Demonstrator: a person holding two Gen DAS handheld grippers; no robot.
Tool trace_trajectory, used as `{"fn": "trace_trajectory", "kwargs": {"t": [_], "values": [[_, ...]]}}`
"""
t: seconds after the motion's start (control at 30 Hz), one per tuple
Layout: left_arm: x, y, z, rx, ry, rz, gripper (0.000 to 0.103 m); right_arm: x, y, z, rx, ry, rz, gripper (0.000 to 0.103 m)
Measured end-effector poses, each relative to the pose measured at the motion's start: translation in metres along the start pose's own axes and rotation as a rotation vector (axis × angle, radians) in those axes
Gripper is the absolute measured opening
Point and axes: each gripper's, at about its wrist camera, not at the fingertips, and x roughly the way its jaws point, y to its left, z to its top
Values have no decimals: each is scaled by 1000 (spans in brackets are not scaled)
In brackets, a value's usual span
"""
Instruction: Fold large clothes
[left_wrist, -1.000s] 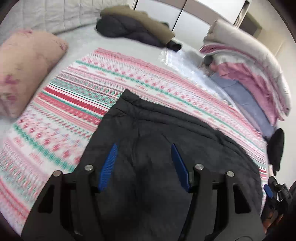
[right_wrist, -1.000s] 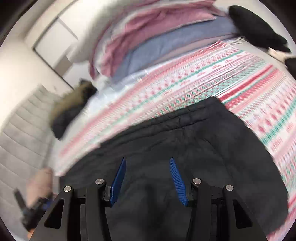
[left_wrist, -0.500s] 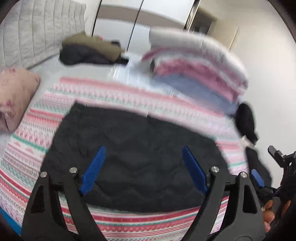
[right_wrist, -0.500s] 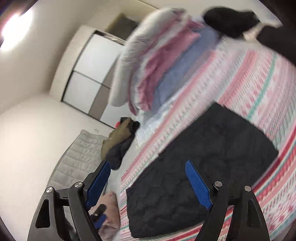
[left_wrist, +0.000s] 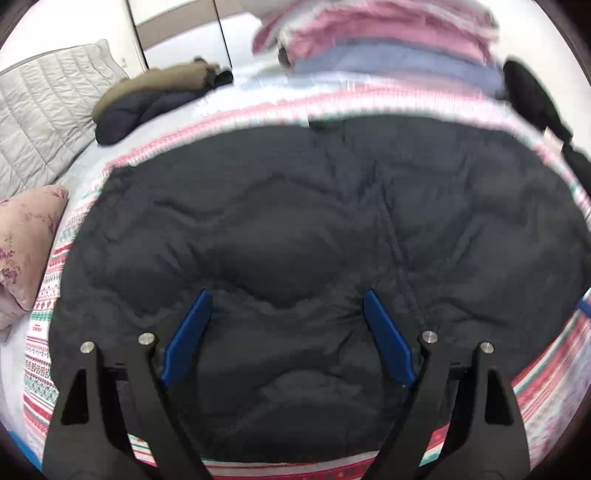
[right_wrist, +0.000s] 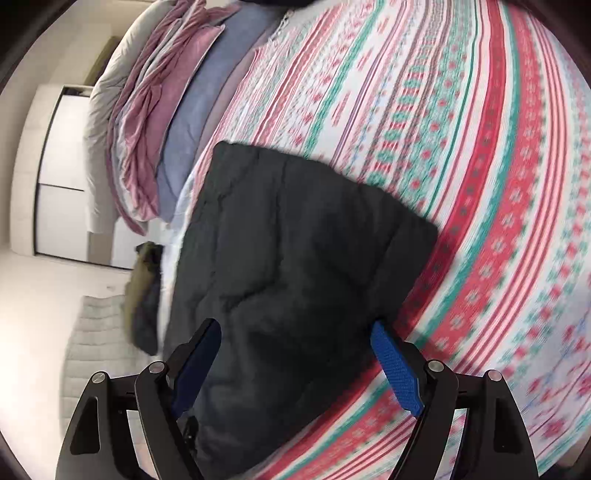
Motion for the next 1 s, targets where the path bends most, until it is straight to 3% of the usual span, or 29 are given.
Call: {"fn": "trace_trajectory", "kwargs": {"t": [0.2, 0.3, 0.4, 0.53, 0.67, 0.77, 0.87, 1.0], "values": [[-2, 19, 5, -82, 17, -57, 85, 9, -18, 4, 76, 55, 32, 84], [-17, 27, 11, -130, -43, -74, 85, 7, -18, 6, 62, 52, 34, 84], [-21, 20, 20, -99, -76, -77, 85, 1, -29, 10, 79, 52, 50, 84], [9, 16, 44, -105, 38, -63, 85, 0, -26, 11, 63, 58, 45, 84], [29, 10, 85, -141, 29, -20, 85, -4, -25, 9, 66, 49, 49, 84], [63, -2, 112, -137, 108, -19, 85, 2, -22, 5, 50, 75, 64, 84], [86, -6, 119, -155, 160, -6, 85, 17, -16, 1, 38, 139, 85, 84], [92, -4, 119, -168, 161, -9, 85, 20, -5, 1, -11, 115, 55, 84]]}}
